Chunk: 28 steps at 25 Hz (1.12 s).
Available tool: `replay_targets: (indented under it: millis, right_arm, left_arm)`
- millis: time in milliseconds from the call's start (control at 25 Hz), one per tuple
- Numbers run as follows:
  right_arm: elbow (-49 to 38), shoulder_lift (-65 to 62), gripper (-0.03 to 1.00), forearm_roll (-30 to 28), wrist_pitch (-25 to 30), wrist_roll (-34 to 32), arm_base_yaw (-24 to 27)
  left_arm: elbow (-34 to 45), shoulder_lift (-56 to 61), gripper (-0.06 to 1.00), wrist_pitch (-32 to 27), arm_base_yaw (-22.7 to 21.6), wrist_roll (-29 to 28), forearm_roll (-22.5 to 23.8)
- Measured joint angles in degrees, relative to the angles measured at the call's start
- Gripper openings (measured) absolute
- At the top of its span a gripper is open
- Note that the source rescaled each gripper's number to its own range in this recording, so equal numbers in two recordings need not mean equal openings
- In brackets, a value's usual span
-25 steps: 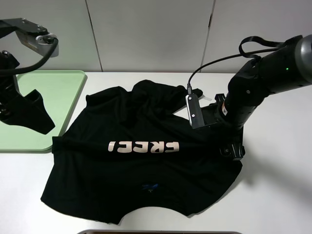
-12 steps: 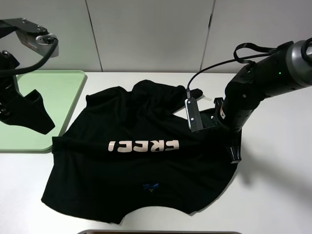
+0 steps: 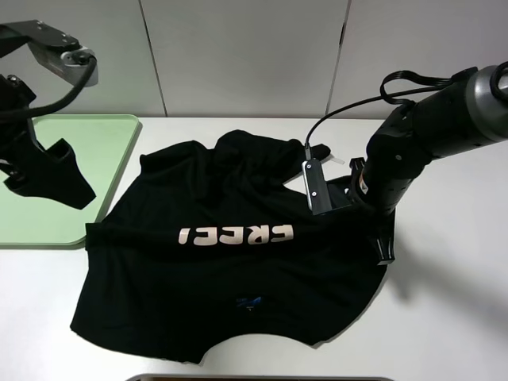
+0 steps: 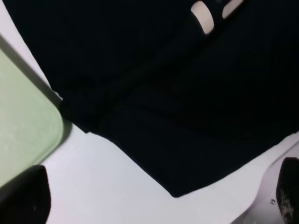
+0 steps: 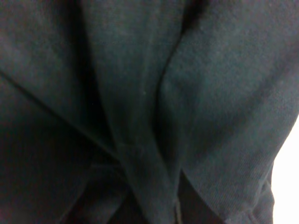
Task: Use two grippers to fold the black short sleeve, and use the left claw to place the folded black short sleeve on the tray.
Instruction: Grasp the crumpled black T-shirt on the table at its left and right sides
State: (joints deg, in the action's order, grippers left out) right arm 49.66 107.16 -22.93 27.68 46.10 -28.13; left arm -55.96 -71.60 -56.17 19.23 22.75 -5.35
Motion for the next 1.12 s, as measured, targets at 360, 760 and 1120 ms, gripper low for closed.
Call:
replay_targets:
  millis: [360, 760, 1120]
  right_arm:
    - [0.00, 0.00, 0.00, -0.07, 0.22, -0.67, 0.00]
    - [0.00, 0.00, 0.00, -0.06, 0.70, -3.75, 0.00]
    - [0.00, 0.00, 0.00, -0.06, 1.45, -5.28, 0.00]
  left_arm:
    - [-0.26, -3.15, 0.96, 1.55, 0.00, 8.34, -1.95]
    - [-0.31, -15.46, 0.94, 7.47, 0.00, 12.52, -2.11]
    - [-0.81, -24.21, 0.90, 11.90, 0.00, 21.83, 1.61]
